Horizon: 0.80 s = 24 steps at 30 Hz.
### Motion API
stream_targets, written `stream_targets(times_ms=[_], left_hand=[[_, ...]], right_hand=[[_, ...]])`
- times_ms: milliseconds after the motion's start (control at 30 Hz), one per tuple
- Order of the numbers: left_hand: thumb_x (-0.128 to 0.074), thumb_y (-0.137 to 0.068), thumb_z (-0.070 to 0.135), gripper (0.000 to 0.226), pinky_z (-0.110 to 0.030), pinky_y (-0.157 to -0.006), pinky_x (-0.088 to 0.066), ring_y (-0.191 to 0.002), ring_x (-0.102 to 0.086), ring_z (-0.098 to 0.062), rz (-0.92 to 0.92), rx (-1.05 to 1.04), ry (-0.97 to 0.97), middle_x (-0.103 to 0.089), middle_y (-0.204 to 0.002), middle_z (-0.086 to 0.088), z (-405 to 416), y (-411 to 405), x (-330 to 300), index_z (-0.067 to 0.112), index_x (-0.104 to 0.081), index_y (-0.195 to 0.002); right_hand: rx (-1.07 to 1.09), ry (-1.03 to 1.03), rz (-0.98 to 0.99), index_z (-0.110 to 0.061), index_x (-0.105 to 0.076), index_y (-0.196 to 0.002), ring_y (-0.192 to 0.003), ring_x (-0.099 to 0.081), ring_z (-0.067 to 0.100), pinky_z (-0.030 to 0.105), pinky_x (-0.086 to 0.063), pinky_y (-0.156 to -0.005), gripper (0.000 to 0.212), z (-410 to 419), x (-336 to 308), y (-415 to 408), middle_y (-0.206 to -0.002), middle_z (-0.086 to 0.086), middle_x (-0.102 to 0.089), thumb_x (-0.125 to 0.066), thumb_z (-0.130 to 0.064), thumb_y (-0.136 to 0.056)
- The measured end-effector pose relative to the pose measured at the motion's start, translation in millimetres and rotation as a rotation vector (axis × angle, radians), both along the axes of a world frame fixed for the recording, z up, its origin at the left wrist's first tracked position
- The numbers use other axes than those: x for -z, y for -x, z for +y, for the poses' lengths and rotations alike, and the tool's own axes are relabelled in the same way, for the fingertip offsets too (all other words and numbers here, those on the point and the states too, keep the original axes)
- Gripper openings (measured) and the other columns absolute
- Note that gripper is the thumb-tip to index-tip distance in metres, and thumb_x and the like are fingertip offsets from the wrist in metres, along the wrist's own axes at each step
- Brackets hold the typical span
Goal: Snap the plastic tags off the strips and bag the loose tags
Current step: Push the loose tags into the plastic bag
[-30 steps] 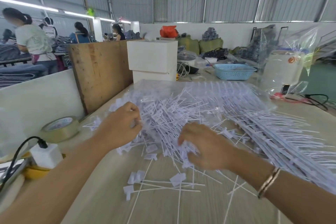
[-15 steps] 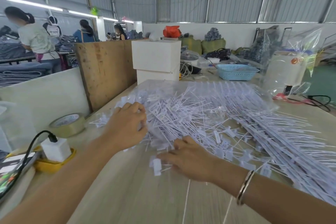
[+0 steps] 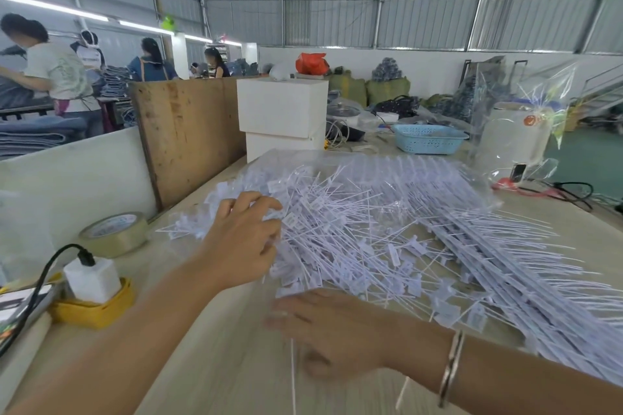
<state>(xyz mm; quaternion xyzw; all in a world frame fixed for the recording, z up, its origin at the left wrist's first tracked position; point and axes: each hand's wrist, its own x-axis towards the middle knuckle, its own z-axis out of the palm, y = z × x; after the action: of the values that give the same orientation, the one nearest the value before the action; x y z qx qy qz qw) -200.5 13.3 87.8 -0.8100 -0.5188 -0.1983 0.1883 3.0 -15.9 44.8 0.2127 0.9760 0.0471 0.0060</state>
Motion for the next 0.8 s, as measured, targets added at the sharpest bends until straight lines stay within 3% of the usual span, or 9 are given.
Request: stream_targets(times_ms=[67,167,233,433,533,633,667,733,800], left_hand=[[-0.044,-0.076,0.026,0.025,-0.032,-0.088,-0.015,-0.127,-0.032,-0.021,-0.019,0.011,0.005,-0.050,-0.132,0.009,0.1,1.9,-0.5,0.021,-0.068,-0.081],[-0.054,-0.082,0.024,0.013,-0.031,-0.089,-0.015,-0.127,-0.028,-0.017,0.014,-0.001,0.018,-0.046,-0.135,0.012,-0.2,6.5,-2.0,0.023,-0.067,-0.083],[-0.053,-0.084,0.025,0.013,-0.029,-0.089,-0.014,-0.128,-0.024,-0.013,0.030,-0.008,0.041,-0.041,-0.137,0.015,0.0,8.4,-2.6,0.025,-0.066,-0.085],[-0.050,-0.085,0.026,0.017,-0.026,-0.087,-0.012,-0.126,-0.026,-0.012,0.023,0.026,0.034,-0.044,-0.135,0.015,-2.5,11.2,-2.1,0.022,-0.067,-0.082],[-0.049,-0.087,0.028,0.020,-0.028,-0.089,-0.014,-0.127,-0.027,-0.012,0.006,0.033,0.034,-0.045,-0.135,0.013,-2.4,9.6,-1.4,0.022,-0.067,-0.082],[-0.049,-0.087,0.028,0.019,-0.031,-0.092,-0.015,-0.128,-0.028,-0.013,-0.003,0.030,0.036,-0.045,-0.135,0.013,-0.1,9.3,-2.0,0.022,-0.066,-0.081],[-0.048,-0.086,0.027,0.019,-0.030,-0.091,-0.015,-0.128,-0.029,-0.012,-0.011,0.032,0.037,-0.046,-0.135,0.013,0.6,9.2,-2.3,0.022,-0.066,-0.080],[-0.052,-0.084,0.022,0.015,-0.026,-0.089,-0.011,-0.129,-0.031,-0.011,-0.010,0.070,0.040,-0.047,-0.134,0.014,0.8,8.4,-3.3,0.023,-0.063,-0.074],[-0.059,-0.079,0.015,0.018,-0.025,-0.089,-0.009,-0.128,-0.038,-0.009,0.001,0.148,0.048,-0.052,-0.130,0.013,0.3,6.1,-4.1,0.024,-0.058,-0.063]], right_hand=[[0.245,0.000,0.026,-0.015,-0.023,-0.145,-0.130,-0.036,0.033,0.046,-0.030,-0.105,0.064,6.7,2.7,15.4,-0.148,0.014,-0.029,-0.053,-0.031,-0.090],[0.528,0.022,-0.029,-0.011,-0.027,-0.142,-0.126,-0.037,0.032,0.046,-0.029,-0.102,0.063,18.7,4.1,25.3,-0.138,0.013,-0.039,-0.047,-0.044,-0.092],[0.642,0.036,-0.043,-0.010,-0.034,-0.138,-0.124,-0.040,0.031,0.046,-0.026,-0.103,0.052,25.1,4.6,26.7,-0.135,0.013,-0.043,-0.043,-0.036,-0.094],[0.589,-0.260,-0.327,-0.011,-0.051,-0.123,-0.107,-0.053,0.024,0.043,-0.010,-0.107,0.033,32.0,3.1,21.9,-0.116,0.008,-0.056,-0.051,-0.013,-0.090],[0.485,-0.316,-0.205,-0.007,-0.052,-0.116,-0.092,-0.060,0.026,0.040,-0.021,-0.101,0.028,23.4,-3.0,9.9,-0.107,0.010,-0.059,-0.050,-0.010,-0.088],[0.410,-0.399,0.071,-0.016,-0.064,-0.089,-0.057,-0.059,0.017,0.028,-0.043,-0.080,0.017,12.2,-15.5,-9.9,-0.075,-0.001,-0.063,-0.063,-0.018,-0.072],[0.424,-0.360,0.203,-0.016,-0.064,-0.083,-0.051,-0.055,0.017,0.026,-0.045,-0.075,0.012,9.8,-22.3,-16.1,-0.067,-0.004,-0.060,-0.063,-0.020,-0.071],[0.460,-0.118,0.397,-0.014,-0.059,-0.092,-0.054,-0.051,0.019,0.026,-0.039,-0.071,0.010,9.5,-40.2,-26.1,-0.065,-0.008,-0.050,-0.051,-0.015,-0.085],[0.512,0.082,0.571,-0.019,-0.050,-0.091,-0.052,-0.043,0.009,0.017,-0.028,-0.053,0.008,21.4,-60.0,-31.3,-0.062,-0.010,-0.043,-0.045,-0.013,-0.094]])
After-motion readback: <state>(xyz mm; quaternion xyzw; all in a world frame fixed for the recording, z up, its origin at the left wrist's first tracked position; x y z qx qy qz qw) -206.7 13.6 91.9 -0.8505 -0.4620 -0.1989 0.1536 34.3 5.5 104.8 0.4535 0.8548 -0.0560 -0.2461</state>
